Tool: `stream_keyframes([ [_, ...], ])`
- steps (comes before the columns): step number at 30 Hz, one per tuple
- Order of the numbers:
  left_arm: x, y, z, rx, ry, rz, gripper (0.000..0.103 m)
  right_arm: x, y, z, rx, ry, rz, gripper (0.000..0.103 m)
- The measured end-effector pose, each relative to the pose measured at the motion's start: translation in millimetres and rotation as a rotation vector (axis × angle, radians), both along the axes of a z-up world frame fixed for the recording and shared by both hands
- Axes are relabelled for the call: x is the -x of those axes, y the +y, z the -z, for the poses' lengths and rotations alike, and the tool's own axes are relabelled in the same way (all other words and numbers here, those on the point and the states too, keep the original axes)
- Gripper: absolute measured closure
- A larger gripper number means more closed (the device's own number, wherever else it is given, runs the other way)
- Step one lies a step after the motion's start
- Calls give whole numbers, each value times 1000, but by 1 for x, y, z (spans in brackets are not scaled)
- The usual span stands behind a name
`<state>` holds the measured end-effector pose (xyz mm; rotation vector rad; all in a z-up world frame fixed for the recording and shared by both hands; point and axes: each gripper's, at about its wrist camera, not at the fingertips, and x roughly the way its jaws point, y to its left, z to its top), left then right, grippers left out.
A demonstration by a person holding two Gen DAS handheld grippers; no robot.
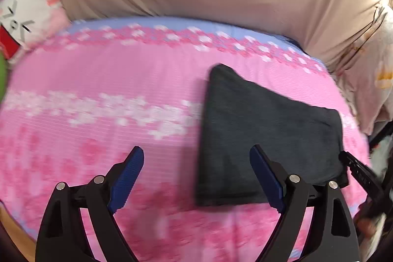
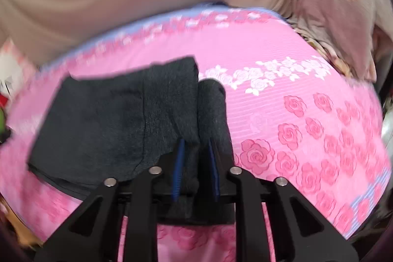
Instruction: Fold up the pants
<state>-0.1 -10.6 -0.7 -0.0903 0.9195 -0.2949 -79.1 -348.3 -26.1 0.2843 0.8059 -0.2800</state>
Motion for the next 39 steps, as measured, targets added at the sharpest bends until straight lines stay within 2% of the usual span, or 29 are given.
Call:
stream_keyframes([
  [1, -7, -5, 4, 25, 20, 17, 16, 6, -3, -8, -36, -50, 1, 46],
  [2, -13, -10, 10, 36, 46, 22, 16, 11, -6, -15, -56, -95, 12, 22],
  [3, -21, -13, 16, 51, 76, 24, 16, 15, -10, -20, -59, -116, 21, 17],
  [6, -44, -19, 41, 94, 190, 8, 16, 16, -24, -21, -100, -119, 11, 17],
  [8, -54, -20, 59, 118, 274, -9, 17, 10, -31, -6, -181, -97, -10, 17],
  [10, -54, -24, 56, 126, 230, 15, 16, 6, -40, 15, -273, -67, -19, 17],
  [11, -56, -27, 59, 139, 252, 39, 18, 2, -42, 25, -313, -53, -19, 19],
  [12, -55, -27, 58, 141, 244, 38, 43, 0, -42, 32, -352, -53, -19, 25],
  [13, -55, -25, 57, 161, 230, 47, 75, 1, -40, 34, -347, -75, -6, 30],
  [14, -57, -24, 57, 182, 246, 65, 91, -1, -37, 33, -341, -71, -18, 59],
  [15, -58, -20, 54, 203, 244, 63, 95, -4, -32, 32, -352, -71, -38, 66],
  [17, -55, -6, 36, 263, 203, 74, 97, -7, -17, 19, -303, -89, -40, 72],
  [19, -44, 15, 9, 307, 156, 93, 97, -9, 3, -1, -283, -126, -88, 74],
  [21, -33, 34, -11, 297, 110, 83, 97, -8, 22, -18, -280, -155, -146, 76],
  [23, -14, 58, -30, 233, 40, 27, 97, -8, 46, -31, -286, -180, -215, 76],
  [24, -6, 72, -30, 172, 28, -19, 97, -9, 57, -31, -283, -180, -240, 76],
  [25, -4, 79, -24, 137, 49, -40, 95, -11, 68, -26, -262, -165, -253, 76],
  [27, -6, 91, 4, 85, 147, -73, 87, -17, 82, -6, -174, -89, -230, 69],
  [28, -6, 98, 21, 44, 201, -115, 86, -19, 82, 0, -158, -72, -217, 69],
  [29, -3, 103, 29, 30, 216, -149, 84, -18, 81, 3, -174, -60, -203, 69],
  [30, 0, 108, 31, 31, 211, -168, 75, -17, 83, 2, -205, -64, -209, 68],
  [31, 3, 110, 29, 18, 191, -182, 68, -16, 87, -5, -226, -80, -229, 63],
  [32, 6, 108, 26, 7, 171, -185, 58, -16, 93, -11, -218, -88, -247, 47],
  [33, 9, 104, 21, -9, 140, -181, 54, -19, 100, -15, -195, -88, -270, 36],
  [36, 18, 77, 5, -108, 29, -128, 49, -35, 119, -10, -80, -45, -280, 36],
  [38, 23, 61, 0, -168, -23, -105, 48, -48, 124, 4, -74, -8, -270, 36],
  [39, 23, 55, -1, -181, -30, -89, 48, -51, 126, 10, -94, 1, -280, 46],
])
